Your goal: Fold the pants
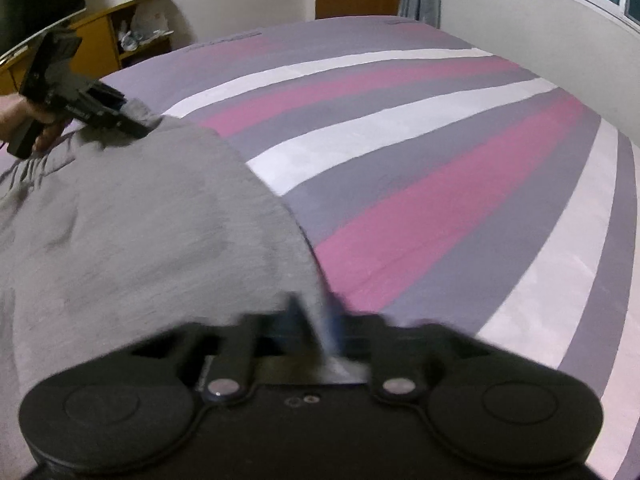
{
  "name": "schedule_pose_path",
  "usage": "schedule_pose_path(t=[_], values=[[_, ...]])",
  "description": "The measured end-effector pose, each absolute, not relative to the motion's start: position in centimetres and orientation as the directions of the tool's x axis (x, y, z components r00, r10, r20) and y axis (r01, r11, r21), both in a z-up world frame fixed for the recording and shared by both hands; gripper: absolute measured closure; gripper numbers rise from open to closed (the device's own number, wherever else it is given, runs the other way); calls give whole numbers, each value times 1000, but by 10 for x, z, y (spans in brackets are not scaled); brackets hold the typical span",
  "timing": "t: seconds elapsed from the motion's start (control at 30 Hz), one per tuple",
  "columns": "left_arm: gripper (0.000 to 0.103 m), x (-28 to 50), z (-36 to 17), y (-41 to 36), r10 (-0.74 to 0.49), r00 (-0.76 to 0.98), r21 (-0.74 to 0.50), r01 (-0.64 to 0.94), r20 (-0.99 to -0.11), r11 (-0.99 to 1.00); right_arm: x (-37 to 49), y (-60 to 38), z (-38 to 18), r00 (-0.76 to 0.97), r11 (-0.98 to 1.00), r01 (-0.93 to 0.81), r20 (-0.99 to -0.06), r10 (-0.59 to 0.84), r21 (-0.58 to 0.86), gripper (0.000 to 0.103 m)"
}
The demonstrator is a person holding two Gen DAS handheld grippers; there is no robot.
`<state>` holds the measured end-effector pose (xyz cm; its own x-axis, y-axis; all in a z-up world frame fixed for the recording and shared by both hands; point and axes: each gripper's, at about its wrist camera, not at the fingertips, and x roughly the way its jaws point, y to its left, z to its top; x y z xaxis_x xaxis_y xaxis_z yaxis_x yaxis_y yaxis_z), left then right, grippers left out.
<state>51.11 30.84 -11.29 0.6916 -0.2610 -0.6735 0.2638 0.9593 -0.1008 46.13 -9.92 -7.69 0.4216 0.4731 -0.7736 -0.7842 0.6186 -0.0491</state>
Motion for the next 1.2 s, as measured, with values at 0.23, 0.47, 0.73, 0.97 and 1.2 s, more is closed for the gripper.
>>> schedule_pose_path(t=[0.23,0.47,0.73,0.97,1.2], values=[[90,421,-48,313,-318,821,-145,283,-475,948,366,-123,-11,558,615,-773,-631,539,-158,100],[90,306,-20,309,-356,845,-167,315,-399,934,223,-142,36,629,580,-762,-543,557,-288,99],[90,225,-78,304,-265,814,-161,212,-517,964,127,-142,-9,588,610,-767,-599,543,-199,99],[82,177,-104,307,-160,806,-205,50,-570,978,112,-144,-43,579,716,-689,-679,451,-112,75],[55,108,-110,332,-124,855,-475,-154,-504,867,109,-239,-19,610,844,-416,-585,534,338,70]])
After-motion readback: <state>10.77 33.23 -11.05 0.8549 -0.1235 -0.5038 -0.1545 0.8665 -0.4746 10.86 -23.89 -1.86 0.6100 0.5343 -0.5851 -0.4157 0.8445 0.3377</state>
